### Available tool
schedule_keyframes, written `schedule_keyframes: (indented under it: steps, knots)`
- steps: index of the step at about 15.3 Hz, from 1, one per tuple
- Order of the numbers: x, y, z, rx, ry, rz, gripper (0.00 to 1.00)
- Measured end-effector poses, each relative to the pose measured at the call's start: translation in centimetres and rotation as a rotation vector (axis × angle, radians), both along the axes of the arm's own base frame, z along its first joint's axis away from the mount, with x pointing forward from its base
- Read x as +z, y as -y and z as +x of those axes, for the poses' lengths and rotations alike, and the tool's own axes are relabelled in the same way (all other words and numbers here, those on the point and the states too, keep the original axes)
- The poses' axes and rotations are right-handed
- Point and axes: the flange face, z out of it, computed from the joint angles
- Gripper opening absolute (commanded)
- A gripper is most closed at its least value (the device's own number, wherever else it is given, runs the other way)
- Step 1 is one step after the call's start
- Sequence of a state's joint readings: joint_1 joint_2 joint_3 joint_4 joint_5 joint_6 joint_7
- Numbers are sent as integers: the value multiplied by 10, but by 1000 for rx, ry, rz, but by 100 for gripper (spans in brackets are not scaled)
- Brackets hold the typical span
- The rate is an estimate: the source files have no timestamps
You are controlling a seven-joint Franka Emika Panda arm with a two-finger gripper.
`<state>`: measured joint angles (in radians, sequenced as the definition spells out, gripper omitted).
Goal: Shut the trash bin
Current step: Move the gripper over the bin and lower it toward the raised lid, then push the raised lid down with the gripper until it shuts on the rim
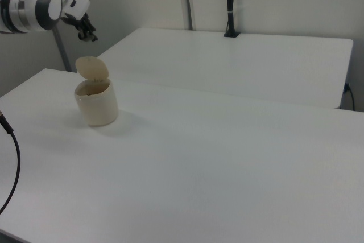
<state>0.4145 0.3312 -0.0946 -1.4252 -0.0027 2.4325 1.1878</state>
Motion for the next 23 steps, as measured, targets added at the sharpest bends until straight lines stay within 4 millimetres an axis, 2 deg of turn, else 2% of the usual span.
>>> schedule_keyframes:
  steps: [3,6,8,11,16,23]
  knots:
    - [-13,-6,13,-70,38,75,0]
    - [-35,-19,24,-87,19,89,0]
    - [-49,-35,24,-73,3,87,0]
    - [-56,-52,20,-65,-10,98,0]
    - [-60,-59,18,-55,-18,99,0]
    - [-83,-59,17,-57,-60,77,0]
